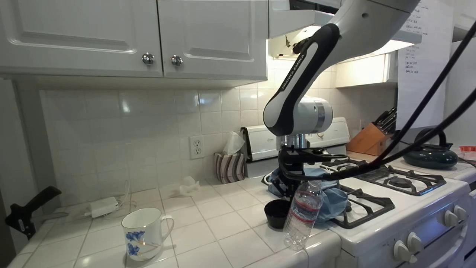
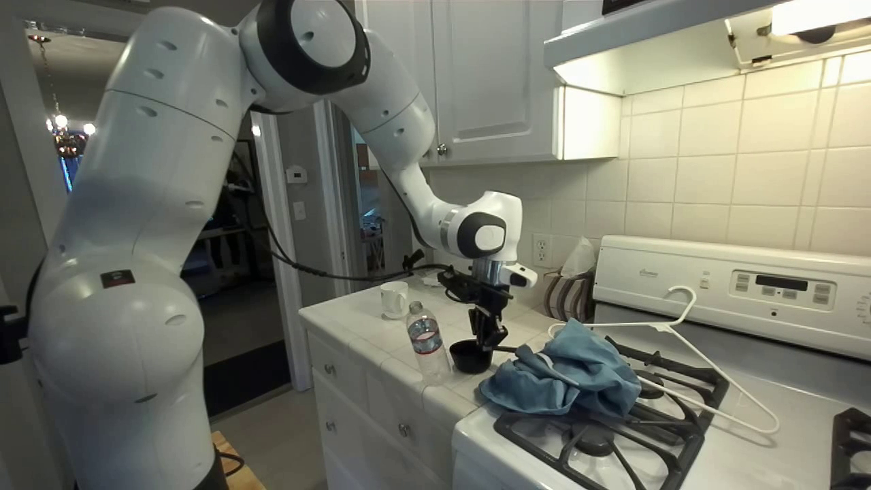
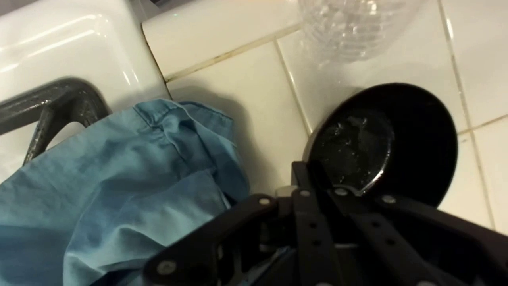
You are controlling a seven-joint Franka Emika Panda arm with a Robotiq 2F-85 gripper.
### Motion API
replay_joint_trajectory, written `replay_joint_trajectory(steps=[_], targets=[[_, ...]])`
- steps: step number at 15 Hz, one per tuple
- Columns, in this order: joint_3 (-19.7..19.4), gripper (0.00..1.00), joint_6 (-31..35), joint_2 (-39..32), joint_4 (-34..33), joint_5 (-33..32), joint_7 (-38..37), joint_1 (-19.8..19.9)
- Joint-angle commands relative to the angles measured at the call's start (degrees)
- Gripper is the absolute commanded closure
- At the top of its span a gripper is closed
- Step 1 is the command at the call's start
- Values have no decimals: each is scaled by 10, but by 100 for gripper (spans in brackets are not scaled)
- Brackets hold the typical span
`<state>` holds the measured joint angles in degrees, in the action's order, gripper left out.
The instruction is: Put the bottle upright, then move the black pot to the left
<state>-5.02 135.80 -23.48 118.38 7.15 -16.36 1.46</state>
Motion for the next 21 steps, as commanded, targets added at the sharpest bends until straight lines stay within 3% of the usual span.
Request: replay_joint_trajectory(steps=[1,11,18,19,21], targets=[[0,99,15,10,11,-2,-10,-4],[0,99,10,12,2,-6,-2,-4],[41,99,-39,-2,-72,-12,79,-14],[45,72,-56,-6,-84,-15,89,-16],[50,65,-87,-11,-101,-21,108,-20]])
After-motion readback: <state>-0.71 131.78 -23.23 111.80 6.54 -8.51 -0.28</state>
